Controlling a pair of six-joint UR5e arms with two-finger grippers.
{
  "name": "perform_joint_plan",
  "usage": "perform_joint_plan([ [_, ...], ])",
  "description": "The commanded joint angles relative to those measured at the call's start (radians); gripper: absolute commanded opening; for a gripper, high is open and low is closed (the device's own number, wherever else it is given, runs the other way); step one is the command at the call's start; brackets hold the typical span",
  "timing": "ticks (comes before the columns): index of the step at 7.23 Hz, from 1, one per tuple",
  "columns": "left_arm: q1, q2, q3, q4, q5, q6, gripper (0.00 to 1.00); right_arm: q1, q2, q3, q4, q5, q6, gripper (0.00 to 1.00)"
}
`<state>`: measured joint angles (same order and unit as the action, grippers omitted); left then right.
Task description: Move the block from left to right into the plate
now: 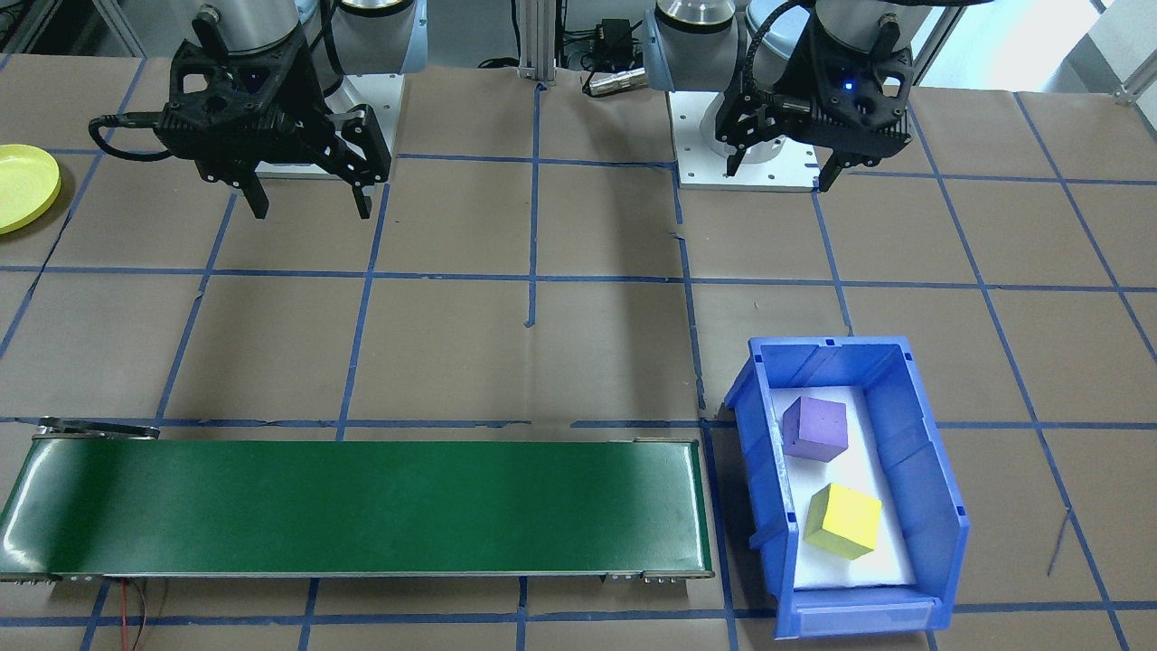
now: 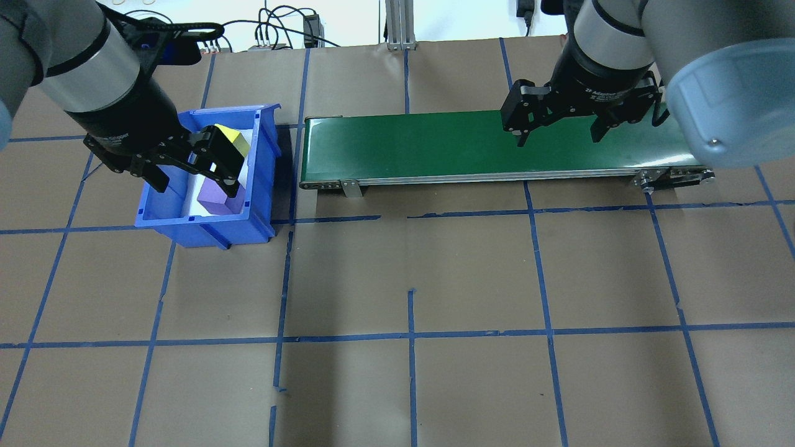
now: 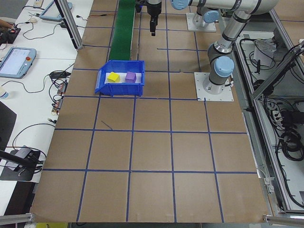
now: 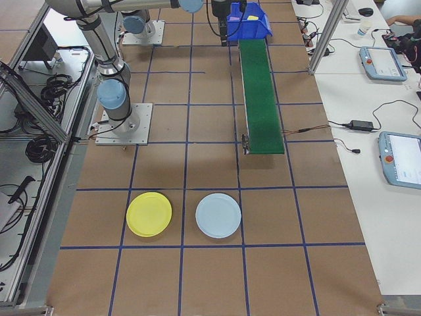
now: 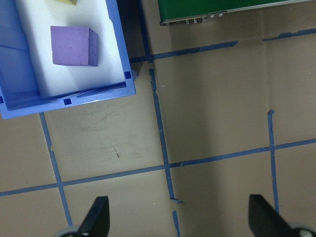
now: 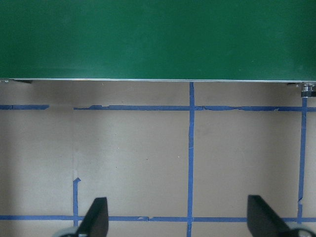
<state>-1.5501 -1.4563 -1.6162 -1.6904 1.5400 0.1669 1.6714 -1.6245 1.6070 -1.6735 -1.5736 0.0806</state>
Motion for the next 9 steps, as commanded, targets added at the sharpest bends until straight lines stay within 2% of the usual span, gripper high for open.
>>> perform_joint_plan([
  [1,0.004,0.005,-0.002,0.006,0.006,-0.036,1.0,-0.001,0.002,0.013,0.0,0.009,0.001,1.0],
  [4,0.057,-0.031,0.004,0.027,-0.001,0.026,1.0,0.001,0.006,0.016,0.001,0.007,0.001,1.0],
  [6,0.088,-0.119,0.001,0.212,0.006,0.063,1.0,0.001,0.011,0.017,0.001,0.007,0.004,1.0],
  [7,0.154,-0.165,-0.002,0.268,0.002,0.071,1.0,0.001,0.011,0.016,0.003,0.007,0.002,1.0],
  [9,0.22,-0.258,-0.004,0.296,-0.004,0.156,1.0,0.001,0.014,0.016,0.005,0.006,-0.002,1.0],
])
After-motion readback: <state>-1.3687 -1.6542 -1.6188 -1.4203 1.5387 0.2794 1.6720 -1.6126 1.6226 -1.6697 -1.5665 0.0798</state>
